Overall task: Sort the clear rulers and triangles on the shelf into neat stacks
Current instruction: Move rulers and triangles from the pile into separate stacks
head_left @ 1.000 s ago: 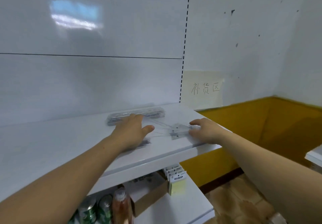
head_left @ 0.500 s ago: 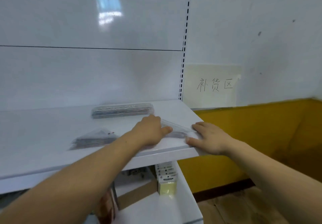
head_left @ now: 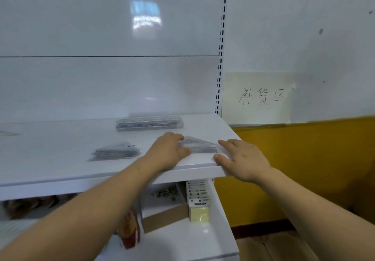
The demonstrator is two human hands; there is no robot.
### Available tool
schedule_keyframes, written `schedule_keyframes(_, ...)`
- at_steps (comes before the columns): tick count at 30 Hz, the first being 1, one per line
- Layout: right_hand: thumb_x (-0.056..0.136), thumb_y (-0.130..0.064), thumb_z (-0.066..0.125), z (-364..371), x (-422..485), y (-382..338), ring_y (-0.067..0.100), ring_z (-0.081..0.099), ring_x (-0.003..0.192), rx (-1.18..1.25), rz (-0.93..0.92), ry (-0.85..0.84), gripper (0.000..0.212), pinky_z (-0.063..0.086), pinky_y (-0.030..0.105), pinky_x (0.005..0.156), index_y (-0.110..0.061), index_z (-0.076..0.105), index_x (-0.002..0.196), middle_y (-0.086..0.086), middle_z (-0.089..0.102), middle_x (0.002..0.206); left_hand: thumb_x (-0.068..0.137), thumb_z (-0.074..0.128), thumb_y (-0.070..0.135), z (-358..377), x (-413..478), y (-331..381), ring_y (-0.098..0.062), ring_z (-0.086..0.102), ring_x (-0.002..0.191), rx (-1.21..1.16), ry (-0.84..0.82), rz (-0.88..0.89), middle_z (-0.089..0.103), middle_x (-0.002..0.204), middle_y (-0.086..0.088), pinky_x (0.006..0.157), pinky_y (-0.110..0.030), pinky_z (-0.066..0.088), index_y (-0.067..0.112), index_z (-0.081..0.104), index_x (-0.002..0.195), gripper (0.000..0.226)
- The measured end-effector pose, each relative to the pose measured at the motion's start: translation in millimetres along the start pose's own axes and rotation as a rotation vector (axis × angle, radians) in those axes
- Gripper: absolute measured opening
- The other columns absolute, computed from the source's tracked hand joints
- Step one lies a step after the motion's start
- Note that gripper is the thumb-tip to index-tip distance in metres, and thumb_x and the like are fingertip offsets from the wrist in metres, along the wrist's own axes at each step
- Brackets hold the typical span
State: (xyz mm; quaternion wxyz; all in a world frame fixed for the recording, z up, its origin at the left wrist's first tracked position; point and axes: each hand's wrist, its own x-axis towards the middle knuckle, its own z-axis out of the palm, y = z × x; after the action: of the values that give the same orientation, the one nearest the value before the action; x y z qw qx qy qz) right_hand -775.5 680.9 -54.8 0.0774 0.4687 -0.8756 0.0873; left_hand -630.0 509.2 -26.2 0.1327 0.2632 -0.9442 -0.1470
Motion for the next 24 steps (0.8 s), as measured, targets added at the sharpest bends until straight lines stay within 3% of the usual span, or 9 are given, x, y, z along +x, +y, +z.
schedule_keyframes(7, 0.088, -0.069, 0.021, -4, 1, -1, 0.019, 0.036, 0.132, 0.001, 0.004, -0.029, 0.069, 0.030, 0.041, 0.108, -0.028, 0.035, 0.142, -0.002, 0.039, 0.146, 0.085, 0.065, 0.037, -2, -7, -1, -0.022, 0.050, 0.116, -0.076, 0.057, -0.025, 0.047, 0.133, -0.003, 0.091, -0.029, 0.038, 0.020, 0.052, 0.127, 0.047)
schedule_keyframes(12, 0.085, -0.071, 0.028, -16, 5, -3, 0.021, 0.046, 0.115, 0.032, 0.021, -0.099, 0.067, 0.041, 0.040, 0.093, -0.023, 0.046, 0.128, 0.001, 0.049, 0.132, 0.088, 0.062, 0.030, -3, -7, 0, -0.019, 0.048, 0.122, -0.101, 0.060, -0.020, 0.047, 0.137, -0.002, 0.096, -0.027, 0.037, 0.017, 0.050, 0.131, 0.047)
schedule_keyframes(19, 0.079, -0.076, 0.043, -42, 15, -16, 0.024, 0.030, 0.139, 0.083, 0.024, -0.187, 0.089, 0.030, 0.043, 0.110, -0.024, 0.024, 0.149, 0.002, 0.028, 0.154, 0.086, 0.062, 0.042, -22, -9, -1, -0.020, 0.039, 0.132, -0.034, -0.024, -0.006, 0.035, 0.149, 0.000, 0.104, -0.030, 0.032, 0.019, 0.037, 0.142, 0.065)
schedule_keyframes(24, 0.081, -0.074, 0.043, -66, 41, -60, 0.024, 0.028, 0.140, 0.111, -0.027, -0.166, 0.086, 0.027, 0.042, 0.113, -0.025, 0.024, 0.149, 0.001, 0.025, 0.156, 0.088, 0.058, 0.045, -63, -23, -23, -0.020, 0.038, 0.134, 0.035, -0.005, 0.010, 0.035, 0.150, 0.001, 0.107, -0.035, 0.033, 0.020, 0.037, 0.142, 0.063)
